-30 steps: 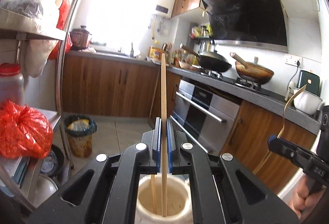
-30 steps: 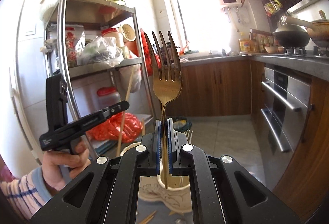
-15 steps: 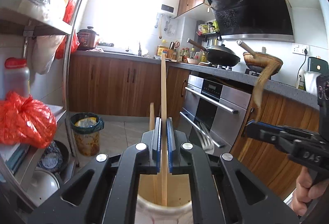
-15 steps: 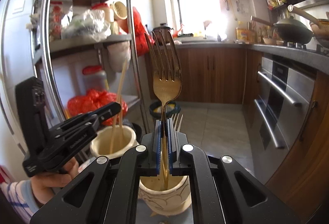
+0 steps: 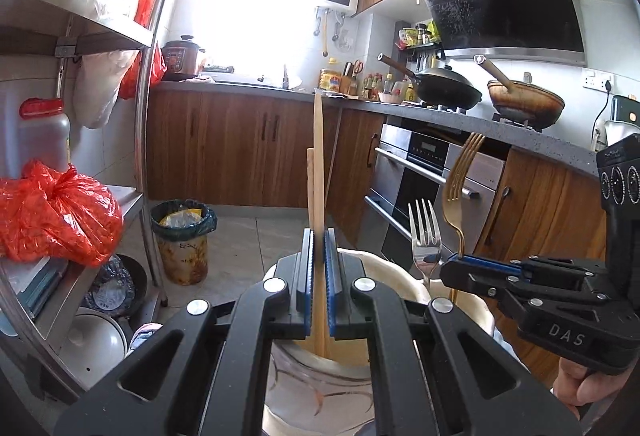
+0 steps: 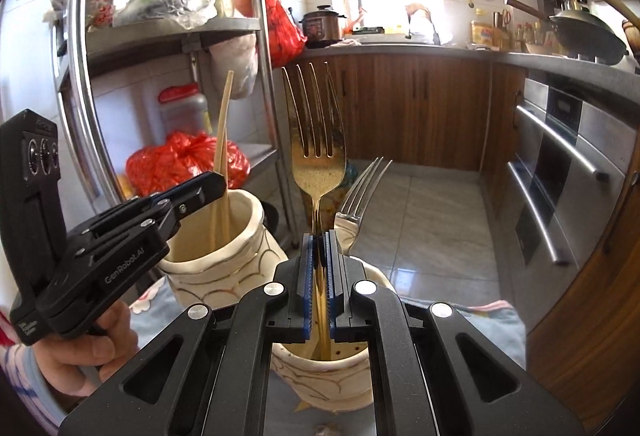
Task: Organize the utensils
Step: 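Lower the chopstick into the holder with the left tool while the right tool inserts the gold fork, then open both tools and move them back over the yellow utensils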
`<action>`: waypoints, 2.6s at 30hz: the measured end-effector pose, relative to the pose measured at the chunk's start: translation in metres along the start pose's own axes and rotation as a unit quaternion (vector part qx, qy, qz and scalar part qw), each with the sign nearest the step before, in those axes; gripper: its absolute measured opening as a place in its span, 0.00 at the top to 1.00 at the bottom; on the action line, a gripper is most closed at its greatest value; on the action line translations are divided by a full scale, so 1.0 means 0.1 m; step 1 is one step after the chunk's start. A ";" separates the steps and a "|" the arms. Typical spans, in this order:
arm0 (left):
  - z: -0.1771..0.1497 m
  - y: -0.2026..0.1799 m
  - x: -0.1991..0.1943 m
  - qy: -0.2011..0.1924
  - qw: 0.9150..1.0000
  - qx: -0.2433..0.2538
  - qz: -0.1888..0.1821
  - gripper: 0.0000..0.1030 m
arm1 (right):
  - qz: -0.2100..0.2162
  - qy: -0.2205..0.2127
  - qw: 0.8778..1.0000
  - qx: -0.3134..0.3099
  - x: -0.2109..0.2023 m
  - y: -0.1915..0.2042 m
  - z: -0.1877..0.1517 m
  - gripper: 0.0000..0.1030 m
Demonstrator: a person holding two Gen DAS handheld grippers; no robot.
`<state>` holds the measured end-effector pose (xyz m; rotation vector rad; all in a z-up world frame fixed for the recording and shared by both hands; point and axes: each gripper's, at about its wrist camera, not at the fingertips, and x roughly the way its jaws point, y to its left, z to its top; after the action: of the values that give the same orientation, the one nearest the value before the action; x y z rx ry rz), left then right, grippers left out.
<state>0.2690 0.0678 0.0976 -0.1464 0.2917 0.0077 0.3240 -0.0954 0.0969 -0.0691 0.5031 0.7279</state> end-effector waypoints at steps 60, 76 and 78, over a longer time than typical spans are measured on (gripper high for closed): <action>-0.79 0.04 -0.92 0.094 0.994 0.046 -0.004 0.39 | -0.015 0.057 0.997 0.046 -0.71 0.13 -1.10 0.55; -1.24 -0.03 -0.97 0.196 0.978 0.073 -0.024 0.46 | -0.032 0.119 0.992 0.041 -0.85 0.22 -1.56 0.58; -1.25 -0.05 -0.97 0.200 0.976 0.078 -0.027 0.48 | -0.034 0.125 0.991 0.038 -0.86 0.25 -1.58 0.63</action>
<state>0.1406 0.0462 0.0078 0.0018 0.6897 -0.0993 0.1876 -0.1667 0.0001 -0.1056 0.7634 0.6362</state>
